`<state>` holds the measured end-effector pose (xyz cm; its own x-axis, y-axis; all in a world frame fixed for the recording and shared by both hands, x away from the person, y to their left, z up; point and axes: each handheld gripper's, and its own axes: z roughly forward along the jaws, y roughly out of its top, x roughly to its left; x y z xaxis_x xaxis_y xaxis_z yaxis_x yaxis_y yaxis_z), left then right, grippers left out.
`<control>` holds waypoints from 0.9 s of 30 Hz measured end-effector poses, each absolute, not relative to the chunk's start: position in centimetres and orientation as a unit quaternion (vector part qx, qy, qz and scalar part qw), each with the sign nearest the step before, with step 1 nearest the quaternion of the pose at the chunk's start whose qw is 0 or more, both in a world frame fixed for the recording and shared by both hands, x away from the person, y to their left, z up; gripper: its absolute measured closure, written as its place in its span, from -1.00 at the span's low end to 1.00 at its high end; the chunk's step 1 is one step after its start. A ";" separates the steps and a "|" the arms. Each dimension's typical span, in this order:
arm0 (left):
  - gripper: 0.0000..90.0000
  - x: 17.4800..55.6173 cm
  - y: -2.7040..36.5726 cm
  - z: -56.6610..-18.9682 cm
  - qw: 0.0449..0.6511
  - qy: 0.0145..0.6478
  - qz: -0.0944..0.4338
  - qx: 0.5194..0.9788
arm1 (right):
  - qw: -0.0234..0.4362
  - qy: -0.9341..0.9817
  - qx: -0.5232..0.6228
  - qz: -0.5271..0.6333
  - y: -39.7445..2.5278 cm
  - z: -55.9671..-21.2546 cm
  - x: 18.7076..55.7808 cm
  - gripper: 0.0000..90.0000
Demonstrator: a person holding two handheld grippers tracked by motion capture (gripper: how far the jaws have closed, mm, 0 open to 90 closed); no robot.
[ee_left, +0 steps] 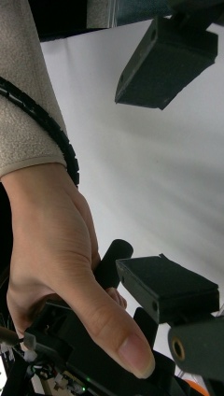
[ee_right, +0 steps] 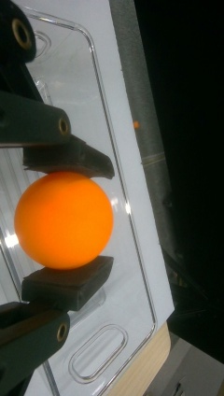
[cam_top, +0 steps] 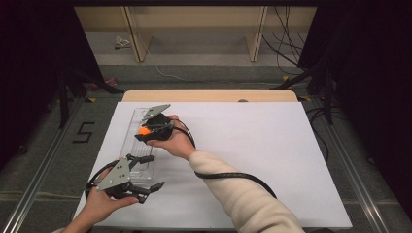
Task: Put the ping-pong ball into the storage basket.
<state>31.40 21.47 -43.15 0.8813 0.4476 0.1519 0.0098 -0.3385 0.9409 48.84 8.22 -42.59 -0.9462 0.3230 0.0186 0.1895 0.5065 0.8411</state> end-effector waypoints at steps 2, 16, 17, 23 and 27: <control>-0.63 31.4 21.5 -43.2 0.557 0.144 0.197 0.794 | 0.070 0.866 0.147 0.474 8.2 -42.6 48.9 0.14; -0.63 31.4 21.5 -43.1 0.557 0.144 0.197 0.794 | 0.068 0.868 0.147 0.470 8.4 -42.9 48.9 0.14; -0.63 31.4 21.5 -43.1 0.557 0.144 0.197 0.794 | 0.068 0.868 0.147 0.470 8.5 -43.0 48.9 0.14; -0.63 31.4 21.5 -43.1 0.557 0.144 0.197 0.794 | 0.067 0.869 0.147 0.469 8.5 -43.2 48.9 0.14; -0.63 31.4 21.5 -43.1 0.557 0.144 0.197 0.794 | 0.066 0.870 0.148 0.467 8.5 -43.3 49.0 0.14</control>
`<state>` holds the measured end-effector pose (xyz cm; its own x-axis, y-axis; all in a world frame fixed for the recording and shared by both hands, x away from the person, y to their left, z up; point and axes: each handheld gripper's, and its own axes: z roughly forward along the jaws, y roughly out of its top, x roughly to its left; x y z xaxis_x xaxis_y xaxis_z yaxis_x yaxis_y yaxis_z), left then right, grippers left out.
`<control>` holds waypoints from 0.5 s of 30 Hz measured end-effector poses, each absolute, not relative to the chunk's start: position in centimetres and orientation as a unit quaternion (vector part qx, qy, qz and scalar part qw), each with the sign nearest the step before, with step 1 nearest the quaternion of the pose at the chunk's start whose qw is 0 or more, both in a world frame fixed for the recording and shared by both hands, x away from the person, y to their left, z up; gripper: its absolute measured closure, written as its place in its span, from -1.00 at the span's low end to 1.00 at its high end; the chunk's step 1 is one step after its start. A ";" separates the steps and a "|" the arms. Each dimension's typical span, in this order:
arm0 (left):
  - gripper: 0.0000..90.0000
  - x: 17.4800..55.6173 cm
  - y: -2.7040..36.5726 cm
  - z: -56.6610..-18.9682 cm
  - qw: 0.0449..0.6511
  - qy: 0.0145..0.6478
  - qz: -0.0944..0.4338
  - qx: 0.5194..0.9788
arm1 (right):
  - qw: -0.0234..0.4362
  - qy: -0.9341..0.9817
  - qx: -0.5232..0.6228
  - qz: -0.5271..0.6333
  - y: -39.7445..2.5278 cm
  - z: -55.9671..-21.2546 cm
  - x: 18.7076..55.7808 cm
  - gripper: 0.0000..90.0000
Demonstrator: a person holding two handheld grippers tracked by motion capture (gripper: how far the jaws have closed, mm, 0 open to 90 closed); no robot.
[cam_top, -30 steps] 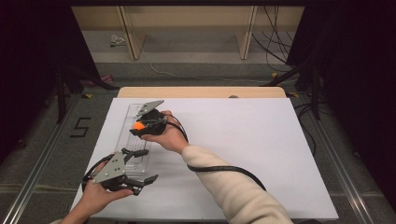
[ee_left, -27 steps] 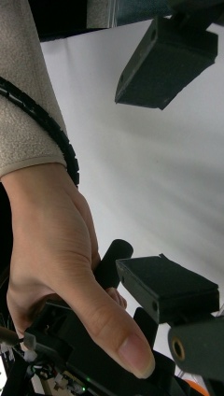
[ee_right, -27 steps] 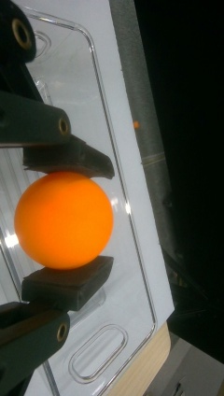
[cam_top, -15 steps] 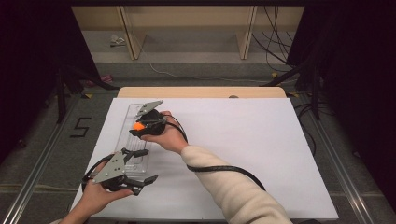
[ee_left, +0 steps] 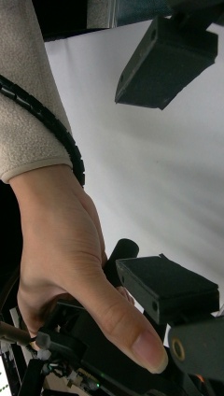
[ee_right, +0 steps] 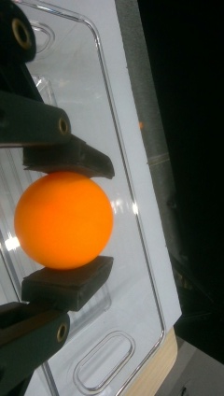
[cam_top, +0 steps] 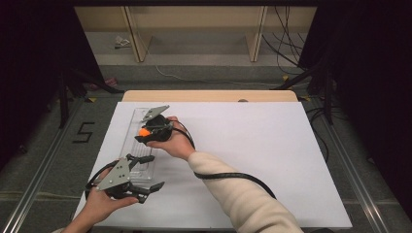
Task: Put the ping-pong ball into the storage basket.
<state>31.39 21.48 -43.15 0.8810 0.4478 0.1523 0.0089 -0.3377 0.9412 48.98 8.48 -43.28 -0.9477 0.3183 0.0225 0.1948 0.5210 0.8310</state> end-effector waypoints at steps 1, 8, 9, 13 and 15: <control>-0.63 31.4 21.5 -43.1 0.557 0.144 0.197 0.794 | 0.067 0.870 0.147 0.467 8.5 -43.3 49.0 0.14; -0.63 31.4 21.5 -43.1 0.557 0.144 0.197 0.794 | 0.066 0.870 0.147 0.465 8.5 -43.4 49.0 0.14; -0.63 31.4 21.5 -43.1 0.557 0.144 0.197 0.794 | 0.065 0.871 0.148 0.465 8.5 -43.5 49.0 0.14; -0.63 31.4 21.5 -43.1 0.558 0.144 0.197 0.794 | 0.065 0.871 0.150 0.464 8.5 -43.5 49.1 0.14; -0.63 31.4 21.5 -43.1 0.557 0.144 0.197 0.794 | 0.065 0.871 0.149 0.464 8.5 -43.6 49.1 0.14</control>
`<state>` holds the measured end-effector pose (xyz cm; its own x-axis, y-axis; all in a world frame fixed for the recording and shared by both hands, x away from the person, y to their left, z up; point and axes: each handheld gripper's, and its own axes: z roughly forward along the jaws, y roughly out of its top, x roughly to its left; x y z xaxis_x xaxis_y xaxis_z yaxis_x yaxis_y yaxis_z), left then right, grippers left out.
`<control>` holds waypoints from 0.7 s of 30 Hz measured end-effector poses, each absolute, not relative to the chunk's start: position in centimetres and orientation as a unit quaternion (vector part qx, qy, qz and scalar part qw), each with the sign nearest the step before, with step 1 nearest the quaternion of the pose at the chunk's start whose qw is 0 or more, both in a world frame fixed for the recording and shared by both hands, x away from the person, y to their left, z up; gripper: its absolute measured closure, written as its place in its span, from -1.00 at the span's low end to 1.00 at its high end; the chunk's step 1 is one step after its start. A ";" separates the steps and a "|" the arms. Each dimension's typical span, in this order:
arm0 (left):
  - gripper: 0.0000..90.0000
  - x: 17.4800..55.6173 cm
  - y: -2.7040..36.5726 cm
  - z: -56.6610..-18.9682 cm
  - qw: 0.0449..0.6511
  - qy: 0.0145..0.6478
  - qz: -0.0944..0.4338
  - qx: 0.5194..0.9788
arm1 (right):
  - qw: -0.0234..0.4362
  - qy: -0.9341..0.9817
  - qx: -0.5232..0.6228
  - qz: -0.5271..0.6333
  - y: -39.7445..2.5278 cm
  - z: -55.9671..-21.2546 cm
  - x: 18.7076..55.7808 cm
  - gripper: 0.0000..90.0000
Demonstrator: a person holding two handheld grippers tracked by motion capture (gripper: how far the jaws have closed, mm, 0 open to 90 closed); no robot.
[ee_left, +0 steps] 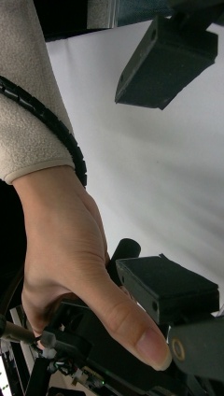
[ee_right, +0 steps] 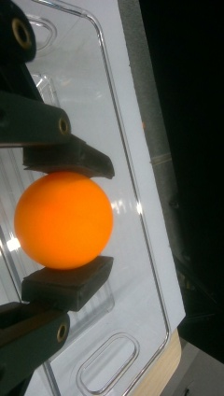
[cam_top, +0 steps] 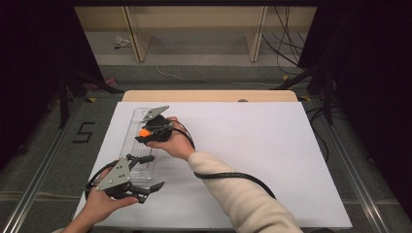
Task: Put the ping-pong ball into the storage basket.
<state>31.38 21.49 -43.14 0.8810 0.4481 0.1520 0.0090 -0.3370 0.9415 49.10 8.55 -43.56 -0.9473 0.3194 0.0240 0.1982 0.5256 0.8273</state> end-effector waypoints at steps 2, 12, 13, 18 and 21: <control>-0.63 31.4 21.5 -43.1 0.558 0.144 0.197 0.794 | 0.065 0.871 0.148 0.464 8.6 -43.6 49.1 0.13; -0.63 31.4 21.5 -43.1 0.557 0.144 0.197 0.794 | 0.063 0.871 0.148 0.463 8.6 -43.6 49.1 0.13; -0.63 31.4 21.5 -43.1 0.558 0.144 0.197 0.793 | 0.063 0.871 0.148 0.463 8.6 -43.6 49.1 0.13; -0.63 31.4 21.5 -43.1 0.558 0.144 0.197 0.793 | 0.063 0.870 0.151 0.465 8.7 -43.7 49.2 -0.02; -0.63 31.4 21.5 -43.1 0.558 0.144 0.197 0.793 | 0.064 0.870 0.154 0.464 8.6 -43.5 49.2 -0.13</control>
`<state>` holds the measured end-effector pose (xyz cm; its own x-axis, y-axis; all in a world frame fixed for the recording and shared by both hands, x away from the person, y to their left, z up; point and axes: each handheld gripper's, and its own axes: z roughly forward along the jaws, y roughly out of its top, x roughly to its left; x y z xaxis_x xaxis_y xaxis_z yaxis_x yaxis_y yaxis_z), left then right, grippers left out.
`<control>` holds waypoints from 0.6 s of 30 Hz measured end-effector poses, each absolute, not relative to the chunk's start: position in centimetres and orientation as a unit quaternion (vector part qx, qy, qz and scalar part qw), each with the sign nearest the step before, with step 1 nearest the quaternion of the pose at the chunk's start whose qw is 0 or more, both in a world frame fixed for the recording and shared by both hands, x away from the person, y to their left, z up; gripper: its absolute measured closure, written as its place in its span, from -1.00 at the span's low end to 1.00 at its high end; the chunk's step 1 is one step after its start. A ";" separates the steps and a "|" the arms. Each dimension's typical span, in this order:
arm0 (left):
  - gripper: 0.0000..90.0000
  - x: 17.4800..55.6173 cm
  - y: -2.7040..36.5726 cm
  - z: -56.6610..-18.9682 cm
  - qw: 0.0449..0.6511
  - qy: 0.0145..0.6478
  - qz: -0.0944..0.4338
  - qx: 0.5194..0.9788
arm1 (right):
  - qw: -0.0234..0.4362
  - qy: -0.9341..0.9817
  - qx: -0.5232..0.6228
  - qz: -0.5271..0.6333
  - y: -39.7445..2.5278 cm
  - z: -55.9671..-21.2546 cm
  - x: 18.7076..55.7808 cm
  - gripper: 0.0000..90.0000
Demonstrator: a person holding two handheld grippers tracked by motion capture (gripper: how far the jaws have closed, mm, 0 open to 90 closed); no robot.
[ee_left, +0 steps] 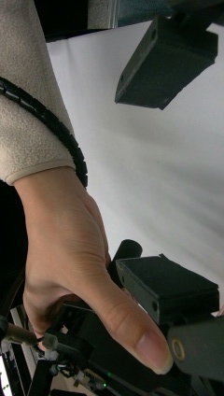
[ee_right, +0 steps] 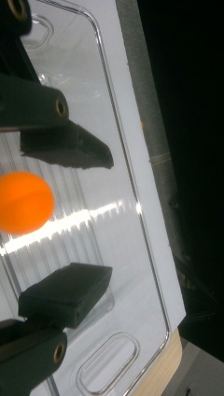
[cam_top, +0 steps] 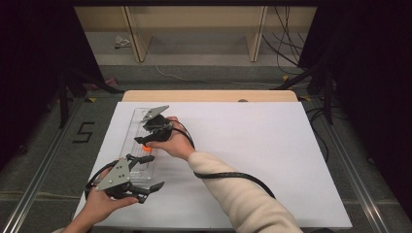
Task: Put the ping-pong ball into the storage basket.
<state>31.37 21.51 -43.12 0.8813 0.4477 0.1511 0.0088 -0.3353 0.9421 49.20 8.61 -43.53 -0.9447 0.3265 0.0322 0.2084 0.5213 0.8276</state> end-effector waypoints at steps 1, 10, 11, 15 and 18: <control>-0.63 31.4 21.5 -43.1 0.558 0.144 0.196 0.793 | 0.064 0.869 0.155 0.465 8.6 -43.5 49.2 -0.15; -0.63 31.4 21.5 -43.1 0.559 0.144 0.196 0.793 | 0.068 0.865 0.161 0.470 7.9 -42.9 49.2 -0.34; -0.63 31.4 21.5 -43.1 0.559 0.144 0.196 0.793 | 0.069 0.864 0.163 0.470 7.9 -42.9 49.2 -0.36; -0.63 31.4 21.5 -43.1 0.559 0.144 0.196 0.793 | 0.072 0.862 0.167 0.473 7.6 -42.7 49.2 -0.44; -0.63 31.4 21.5 -43.1 0.559 0.145 0.196 0.793 | 0.072 0.861 0.171 0.474 7.3 -42.6 49.2 -0.50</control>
<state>31.38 21.47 -43.14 0.8816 0.4480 0.1486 0.0104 -0.3333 0.9428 49.24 7.34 -42.59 -0.9311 0.3627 0.0382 0.2262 0.4921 0.8406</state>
